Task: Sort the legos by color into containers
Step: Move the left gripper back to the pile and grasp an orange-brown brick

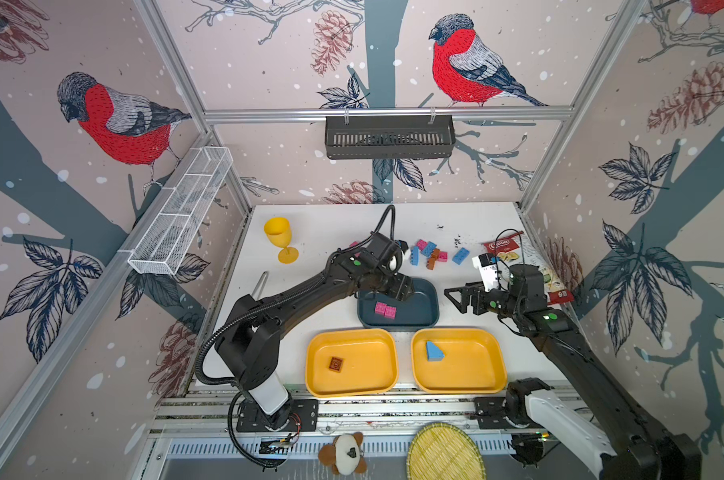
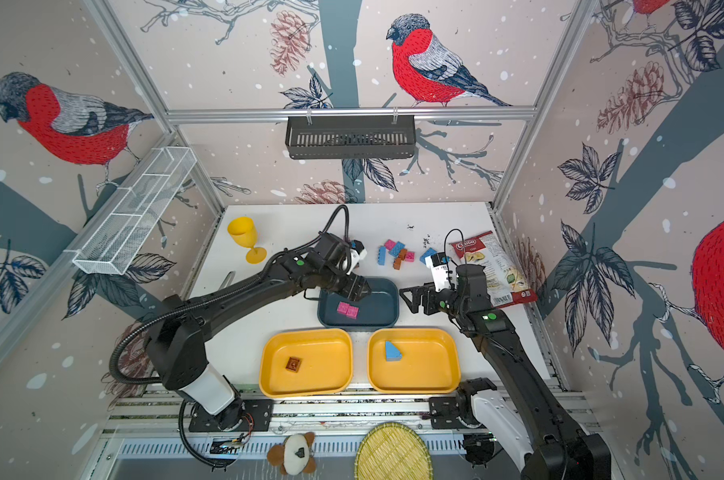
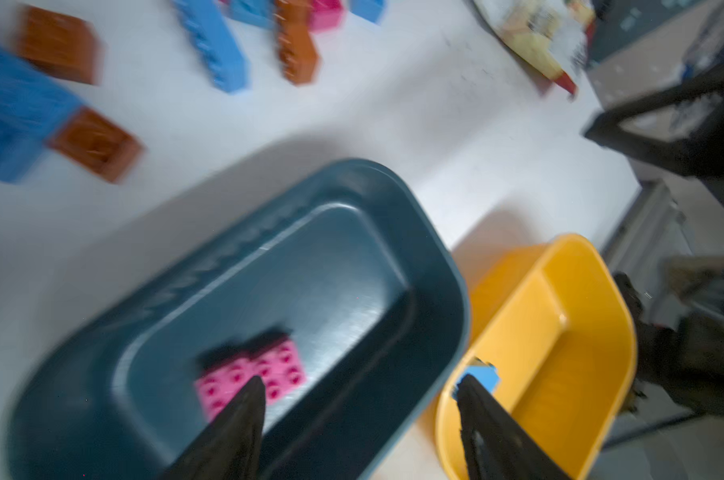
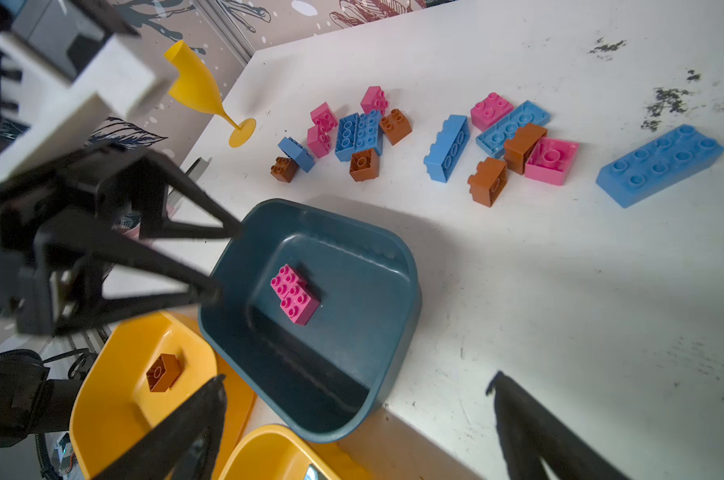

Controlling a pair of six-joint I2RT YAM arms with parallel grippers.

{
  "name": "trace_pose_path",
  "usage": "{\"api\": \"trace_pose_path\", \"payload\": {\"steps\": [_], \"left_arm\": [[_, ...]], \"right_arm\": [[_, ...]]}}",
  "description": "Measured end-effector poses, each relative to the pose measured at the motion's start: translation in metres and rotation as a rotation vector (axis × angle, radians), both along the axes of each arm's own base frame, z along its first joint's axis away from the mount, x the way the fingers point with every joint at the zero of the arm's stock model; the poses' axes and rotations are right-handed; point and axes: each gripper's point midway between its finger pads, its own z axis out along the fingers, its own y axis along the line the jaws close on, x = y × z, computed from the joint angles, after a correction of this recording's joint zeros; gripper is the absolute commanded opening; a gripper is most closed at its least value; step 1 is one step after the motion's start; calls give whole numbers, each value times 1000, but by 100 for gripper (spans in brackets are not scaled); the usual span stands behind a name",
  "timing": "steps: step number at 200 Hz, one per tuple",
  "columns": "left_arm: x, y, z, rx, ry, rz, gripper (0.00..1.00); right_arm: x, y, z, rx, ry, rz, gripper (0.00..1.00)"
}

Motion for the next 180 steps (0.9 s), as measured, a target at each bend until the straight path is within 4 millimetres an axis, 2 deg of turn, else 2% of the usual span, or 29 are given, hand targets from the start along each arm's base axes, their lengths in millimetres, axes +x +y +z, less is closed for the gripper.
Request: {"api": "trace_pose_path", "payload": {"steps": [21, 43, 91, 114, 180], "left_arm": [[39, 40, -7, 49, -13, 138, 73], [69, 78, -22, 108, -8, 268, 73], [113, 120, -50, 246, -29, 435, 72], [119, 135, -70, 330, -19, 472, 71], [115, 161, -114, 420, 49, 508, 66]], "right_arm": [[4, 3, 2, 5, -5, 11, 100], [8, 6, 4, 11, -12, 21, 100], [15, 10, -2, 7, 11, 33, 99], [20, 11, -2, 1, 1, 45, 99], [22, 14, -10, 4, 31, 61, 99]]}}
